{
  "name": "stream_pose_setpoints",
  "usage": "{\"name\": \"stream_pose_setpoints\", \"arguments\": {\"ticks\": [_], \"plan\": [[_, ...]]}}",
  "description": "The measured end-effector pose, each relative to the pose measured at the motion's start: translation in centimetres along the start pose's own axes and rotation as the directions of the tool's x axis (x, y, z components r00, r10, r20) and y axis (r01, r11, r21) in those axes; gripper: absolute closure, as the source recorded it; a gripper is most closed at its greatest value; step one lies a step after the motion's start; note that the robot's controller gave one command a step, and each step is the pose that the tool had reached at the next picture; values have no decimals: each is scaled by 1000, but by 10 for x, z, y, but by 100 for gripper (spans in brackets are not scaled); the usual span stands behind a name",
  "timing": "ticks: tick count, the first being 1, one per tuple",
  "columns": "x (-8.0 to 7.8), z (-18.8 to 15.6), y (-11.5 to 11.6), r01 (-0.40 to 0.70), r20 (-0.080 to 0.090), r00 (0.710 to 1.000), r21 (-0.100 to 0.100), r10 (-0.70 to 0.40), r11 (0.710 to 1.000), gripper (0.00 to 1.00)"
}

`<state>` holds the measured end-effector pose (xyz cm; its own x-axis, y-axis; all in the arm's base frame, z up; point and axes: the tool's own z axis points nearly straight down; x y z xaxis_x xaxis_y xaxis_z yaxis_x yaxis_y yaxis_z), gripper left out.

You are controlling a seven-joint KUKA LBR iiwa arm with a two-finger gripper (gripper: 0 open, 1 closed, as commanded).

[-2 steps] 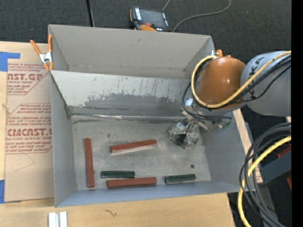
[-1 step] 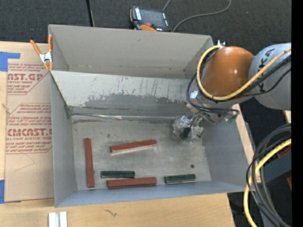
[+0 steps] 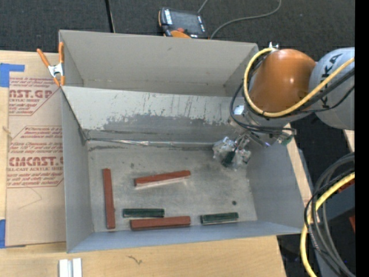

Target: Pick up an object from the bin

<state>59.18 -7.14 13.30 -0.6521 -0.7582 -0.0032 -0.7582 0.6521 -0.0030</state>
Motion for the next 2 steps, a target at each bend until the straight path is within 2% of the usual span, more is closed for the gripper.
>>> {"name": "stream_pose_setpoints", "arguments": {"ticks": [1, 2], "plan": [[-2, -19, 0, 0, 0, 1000, 0, 0, 1000, 100], [-4, -66, -1, -1, 2, 1000, 3, 1, 1000, 100]]}}
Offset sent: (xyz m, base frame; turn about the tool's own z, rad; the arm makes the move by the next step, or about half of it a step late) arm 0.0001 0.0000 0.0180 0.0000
